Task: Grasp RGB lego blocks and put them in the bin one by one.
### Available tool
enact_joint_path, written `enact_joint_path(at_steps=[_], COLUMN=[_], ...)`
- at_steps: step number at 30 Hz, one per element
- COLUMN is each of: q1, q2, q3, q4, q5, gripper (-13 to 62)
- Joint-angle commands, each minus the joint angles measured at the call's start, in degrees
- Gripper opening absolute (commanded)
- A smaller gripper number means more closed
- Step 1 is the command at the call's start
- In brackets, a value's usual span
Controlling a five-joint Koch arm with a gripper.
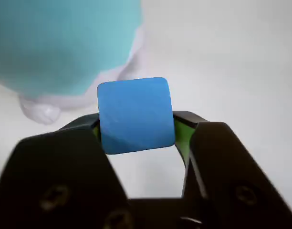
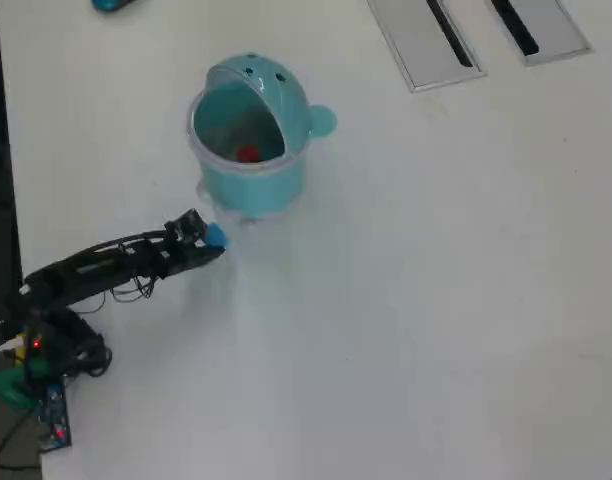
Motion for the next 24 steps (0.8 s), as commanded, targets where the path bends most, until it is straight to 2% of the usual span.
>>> enact_joint_path(at_steps=[1, 18, 24], q1=[-0.9, -2.8, -8.7], q2=[3.2, 7.5, 4.7], q3=[-6.4, -22.0, -30.1], q4=[-6.2, -13.2, -13.9], q5=[2.5, 4.3, 3.1], gripper=[10.0, 10.1, 10.0])
